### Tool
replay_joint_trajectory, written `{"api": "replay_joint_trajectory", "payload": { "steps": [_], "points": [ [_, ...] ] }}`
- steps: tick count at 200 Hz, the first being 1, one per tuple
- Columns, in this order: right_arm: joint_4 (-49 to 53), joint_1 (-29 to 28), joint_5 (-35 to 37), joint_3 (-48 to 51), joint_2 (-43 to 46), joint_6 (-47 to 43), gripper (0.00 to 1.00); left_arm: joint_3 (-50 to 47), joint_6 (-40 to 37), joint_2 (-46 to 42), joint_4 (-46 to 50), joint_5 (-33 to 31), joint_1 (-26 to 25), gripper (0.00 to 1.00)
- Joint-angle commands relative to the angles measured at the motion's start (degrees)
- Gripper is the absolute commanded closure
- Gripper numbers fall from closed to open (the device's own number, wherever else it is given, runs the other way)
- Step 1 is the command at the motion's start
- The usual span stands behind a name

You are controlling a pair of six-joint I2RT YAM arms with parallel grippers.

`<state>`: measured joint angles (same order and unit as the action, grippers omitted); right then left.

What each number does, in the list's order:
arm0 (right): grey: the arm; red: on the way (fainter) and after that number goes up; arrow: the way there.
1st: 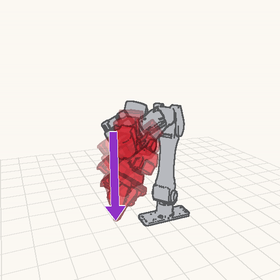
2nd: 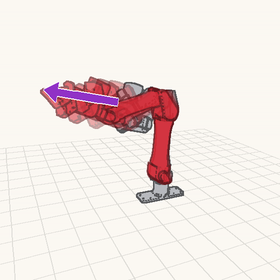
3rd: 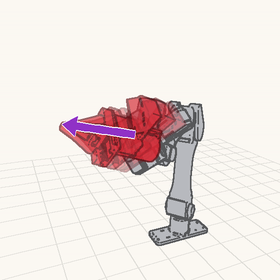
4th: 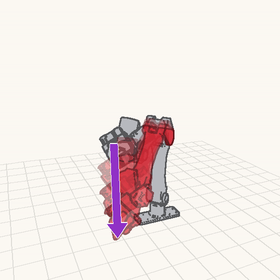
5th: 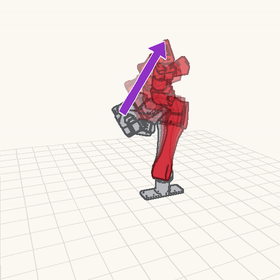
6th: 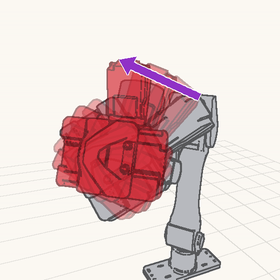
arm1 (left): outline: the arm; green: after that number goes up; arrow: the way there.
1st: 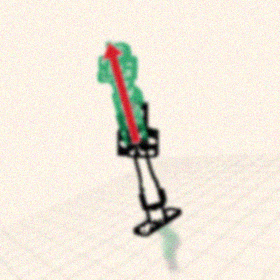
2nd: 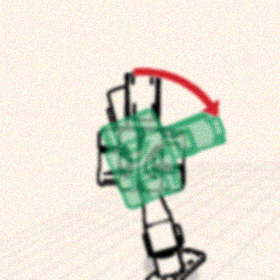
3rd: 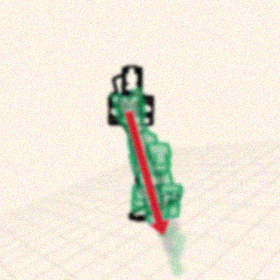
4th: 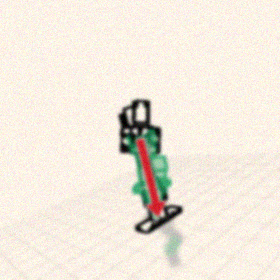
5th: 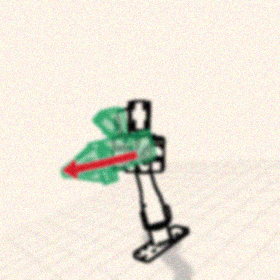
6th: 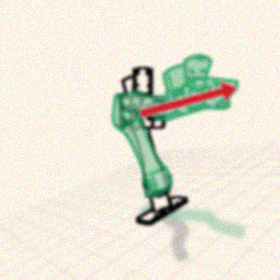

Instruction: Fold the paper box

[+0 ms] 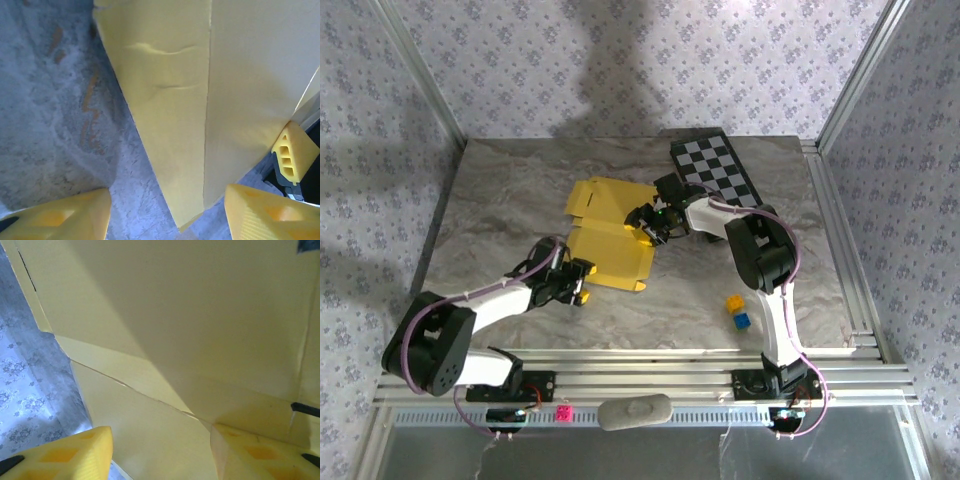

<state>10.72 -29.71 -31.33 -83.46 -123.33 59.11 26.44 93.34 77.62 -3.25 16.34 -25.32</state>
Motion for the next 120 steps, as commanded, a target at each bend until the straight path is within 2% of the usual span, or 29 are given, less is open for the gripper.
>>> {"api": "replay_joint_trajectory", "payload": {
  "steps": [1, 47, 77, 103, 120],
  "points": [
    [7.1, -0.1, 0.5, 1.3, -3.0, 0.5, 0.44, -0.3, 1.5, 5.1, -12.0, -5.9, 1.5, 0.44],
    [6.9, -0.3, 0.1, 1.4, -2.9, 0.6, 0.44, 2.7, -0.6, 6.7, -18.7, -7.8, 3.3, 0.64],
    [6.9, -0.3, -0.1, 1.1, -2.9, 0.7, 0.44, 6.5, -4.1, 3.4, -11.5, -8.3, 3.3, 0.79],
    [6.9, -0.1, -0.5, 0.4, -2.3, 0.8, 0.44, 5.5, -4.1, -1.9, -6.2, -11.3, 2.9, 1.0],
    [7.4, -0.2, 0.1, -1.2, -0.4, -1.1, 0.42, 5.3, -3.7, -5.7, -2.0, -13.2, 3.0, 1.0]
  ]
}}
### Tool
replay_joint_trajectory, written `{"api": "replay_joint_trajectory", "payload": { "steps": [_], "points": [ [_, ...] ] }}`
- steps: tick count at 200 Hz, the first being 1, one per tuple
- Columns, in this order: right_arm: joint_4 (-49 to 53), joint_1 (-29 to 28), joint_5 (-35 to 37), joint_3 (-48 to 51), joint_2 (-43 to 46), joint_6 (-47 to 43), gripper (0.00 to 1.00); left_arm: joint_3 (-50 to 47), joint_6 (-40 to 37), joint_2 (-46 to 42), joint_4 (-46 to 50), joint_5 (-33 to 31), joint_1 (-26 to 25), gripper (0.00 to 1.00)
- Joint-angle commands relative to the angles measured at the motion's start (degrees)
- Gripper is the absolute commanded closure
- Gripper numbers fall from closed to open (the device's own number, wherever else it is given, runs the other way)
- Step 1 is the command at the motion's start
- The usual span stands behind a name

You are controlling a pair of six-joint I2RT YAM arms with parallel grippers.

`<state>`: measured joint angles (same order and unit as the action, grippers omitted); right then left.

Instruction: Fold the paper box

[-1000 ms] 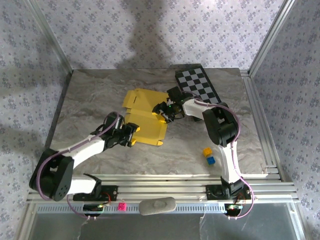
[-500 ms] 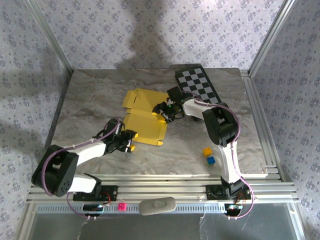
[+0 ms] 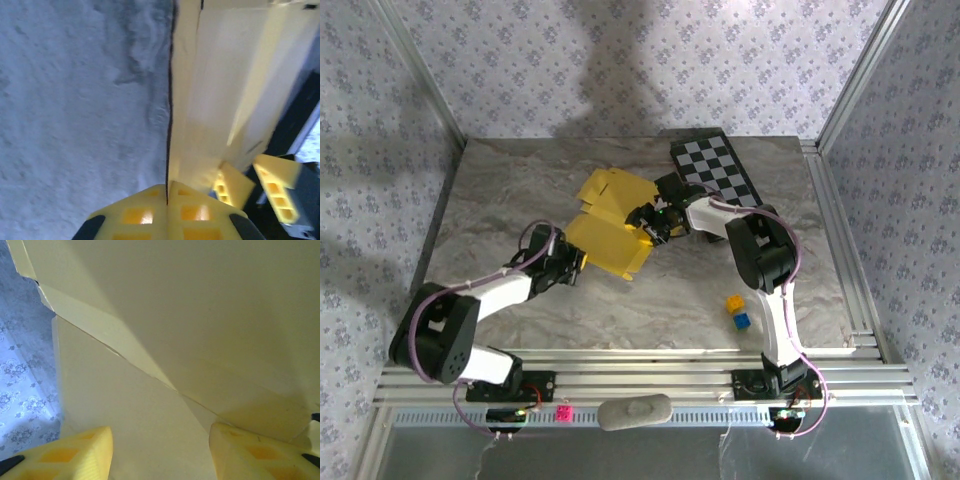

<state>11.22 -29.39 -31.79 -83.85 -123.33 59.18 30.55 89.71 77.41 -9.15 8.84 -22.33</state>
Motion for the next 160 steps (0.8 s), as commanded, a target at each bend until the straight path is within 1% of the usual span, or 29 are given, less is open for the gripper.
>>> {"api": "replay_joint_trajectory", "payload": {
  "steps": [1, 29, 42, 62, 87, 109, 125, 148, 156, 160],
  "points": [
    [7.0, -0.5, 0.6, -0.9, -0.3, -1.4, 0.42, 1.2, 0.0, -5.6, 4.1, -5.7, 0.1, 1.0],
    [12.7, -1.4, 4.8, -6.3, 6.1, -11.8, 0.36, 4.7, -0.7, -10.8, 12.0, -6.7, 1.0, 1.0],
    [14.5, -1.4, 6.9, -7.0, 9.8, -15.9, 0.35, 6.6, -1.4, -12.4, 14.7, -6.6, 1.6, 1.0],
    [15.2, -1.0, 10.0, -5.0, 15.9, -18.7, 0.33, 9.3, -1.1, -14.3, 17.2, -6.2, 2.2, 1.0],
    [13.8, 0.0, 14.5, 1.2, 24.1, -19.4, 0.32, 15.6, -2.4, -14.9, 20.4, -6.1, 2.7, 1.0],
    [10.9, 1.8, 17.7, 8.1, 31.1, -18.1, 0.29, 24.0, -4.7, -12.9, 24.8, -4.8, 3.7, 1.0],
    [10.3, 4.0, 18.7, 11.5, 34.2, -15.9, 0.27, 30.4, -7.4, -10.7, 27.0, -3.1, 4.3, 1.0],
    [9.7, 8.6, 15.4, 13.8, 34.5, -8.1, 0.22, 36.6, -8.4, -7.9, 28.4, -0.7, 5.0, 1.0],
    [8.4, 10.2, 13.5, 14.8, 34.2, -3.9, 0.2, 38.3, -8.4, -7.0, 28.6, 0.1, 5.1, 1.0],
    [7.0, 11.0, 11.7, 15.0, 34.0, -0.3, 0.19, 39.1, -8.3, -6.5, 28.4, 0.5, 5.3, 1.0]
  ]
}}
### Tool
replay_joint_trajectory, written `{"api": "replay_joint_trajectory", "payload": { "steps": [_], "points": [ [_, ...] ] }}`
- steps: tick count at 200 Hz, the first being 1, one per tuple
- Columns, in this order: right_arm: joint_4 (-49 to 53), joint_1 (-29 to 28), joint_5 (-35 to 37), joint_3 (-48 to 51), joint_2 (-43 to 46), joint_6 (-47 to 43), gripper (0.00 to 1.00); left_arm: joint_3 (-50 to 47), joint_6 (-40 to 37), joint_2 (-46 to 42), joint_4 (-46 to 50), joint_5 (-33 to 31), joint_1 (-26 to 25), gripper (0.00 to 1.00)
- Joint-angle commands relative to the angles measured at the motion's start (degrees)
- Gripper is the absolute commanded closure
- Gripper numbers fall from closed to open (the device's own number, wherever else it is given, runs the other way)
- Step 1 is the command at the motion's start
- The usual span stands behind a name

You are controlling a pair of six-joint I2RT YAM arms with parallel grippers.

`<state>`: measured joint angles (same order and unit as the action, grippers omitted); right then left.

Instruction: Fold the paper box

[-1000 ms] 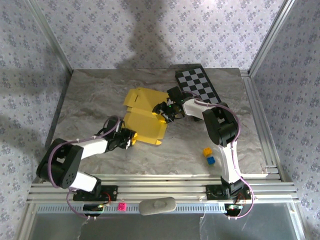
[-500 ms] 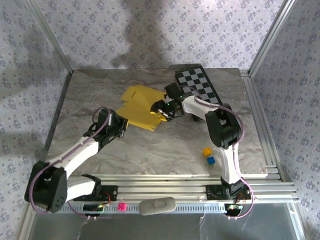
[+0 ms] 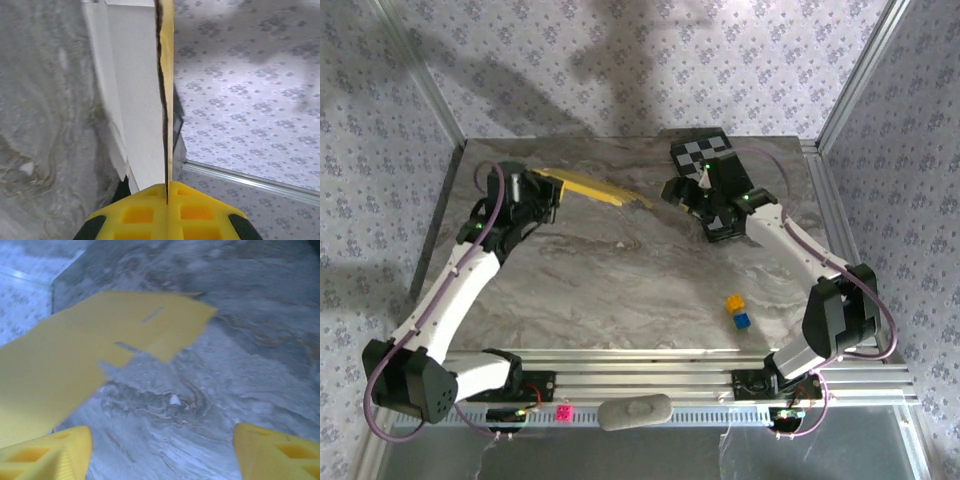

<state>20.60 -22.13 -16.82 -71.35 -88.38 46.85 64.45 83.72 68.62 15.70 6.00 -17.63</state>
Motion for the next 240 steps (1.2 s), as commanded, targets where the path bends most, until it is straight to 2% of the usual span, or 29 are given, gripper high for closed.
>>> {"api": "replay_joint_trajectory", "payload": {
  "steps": [1, 26, 58, 91, 129, 182, 213, 232, 240],
  "points": [
    [-2.7, 3.8, -3.4, 2.5, -1.0, 12.5, 0.19, 5.3, -2.3, 2.4, 3.6, 3.4, 0.6, 1.0],
    [-8.7, 4.5, -7.2, 5.9, -2.4, 29.8, 0.14, 8.9, -1.9, 4.7, 2.7, 4.5, 0.6, 1.0],
    [-12.7, 2.1, -6.6, 5.9, -3.9, 46.1, 0.08, 10.1, -1.3, 6.0, 0.8, 4.6, 0.6, 1.0],
    [-12.7, 0.6, -5.4, 5.4, -6.0, 52.6, 0.06, 9.9, -0.7, 6.4, -1.6, 5.4, 0.6, 1.0],
    [-27.0, -0.3, -7.3, 8.1, -11.8, 64.5, 0.06, 8.8, 0.5, 6.1, -3.6, 6.8, 0.6, 1.0],
    [-34.1, -1.7, -8.4, 1.1, -20.5, 70.5, 0.07, 5.9, 2.1, 4.5, -4.9, 7.6, 0.7, 1.0],
    [-34.6, -2.4, -8.4, 0.1, -22.1, 71.7, 0.15, 5.2, 2.2, 3.9, -5.2, 7.8, 0.7, 1.0],
    [-35.0, -2.2, -7.4, 1.0, -21.9, 71.3, 0.39, 5.0, 2.3, 3.5, -5.2, 7.9, 0.7, 1.0],
    [-35.2, -2.0, -7.0, 1.3, -21.8, 70.9, 0.54, 4.9, 2.2, 3.1, -5.1, 7.8, 0.7, 1.0]
  ]
}}
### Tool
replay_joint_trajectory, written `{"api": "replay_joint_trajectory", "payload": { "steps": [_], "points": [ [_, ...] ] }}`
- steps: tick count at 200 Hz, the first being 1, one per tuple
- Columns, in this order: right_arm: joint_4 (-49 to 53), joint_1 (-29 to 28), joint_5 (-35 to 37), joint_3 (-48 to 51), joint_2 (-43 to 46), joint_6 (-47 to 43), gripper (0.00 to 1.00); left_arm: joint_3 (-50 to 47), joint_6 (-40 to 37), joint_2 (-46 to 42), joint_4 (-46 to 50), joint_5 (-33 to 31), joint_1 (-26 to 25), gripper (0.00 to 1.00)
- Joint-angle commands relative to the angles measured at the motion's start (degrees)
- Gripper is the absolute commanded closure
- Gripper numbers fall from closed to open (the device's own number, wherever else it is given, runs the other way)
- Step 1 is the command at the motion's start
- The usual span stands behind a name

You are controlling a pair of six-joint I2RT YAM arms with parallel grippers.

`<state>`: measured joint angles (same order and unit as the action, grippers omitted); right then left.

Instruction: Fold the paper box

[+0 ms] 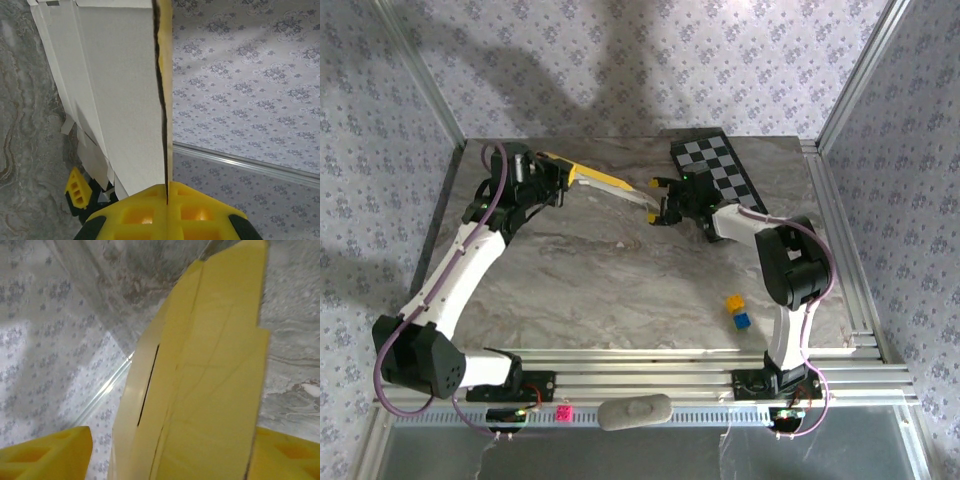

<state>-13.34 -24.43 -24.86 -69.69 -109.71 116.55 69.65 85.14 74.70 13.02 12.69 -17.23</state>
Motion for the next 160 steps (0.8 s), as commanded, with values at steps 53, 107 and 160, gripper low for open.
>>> {"api": "replay_joint_trajectory", "payload": {
  "steps": [53, 107, 160],
  "points": [
    [5.6, 2.2, 5.3, -6.0, 4.9, -13.1, 1.0, 1.2, -3.1, -7.2, 8.9, 2.2, 3.9, 0.44],
    [26.0, 0.8, 15.0, -21.7, 11.4, -45.9, 1.0, 22.8, -30.0, -4.0, 31.4, -4.9, 2.6, 0.5],
    [11.4, -12.0, 32.4, -13.5, 22.2, -91.5, 1.0, 38.9, -41.5, 8.2, 38.8, -8.4, -7.9, 0.51]
  ]
}}
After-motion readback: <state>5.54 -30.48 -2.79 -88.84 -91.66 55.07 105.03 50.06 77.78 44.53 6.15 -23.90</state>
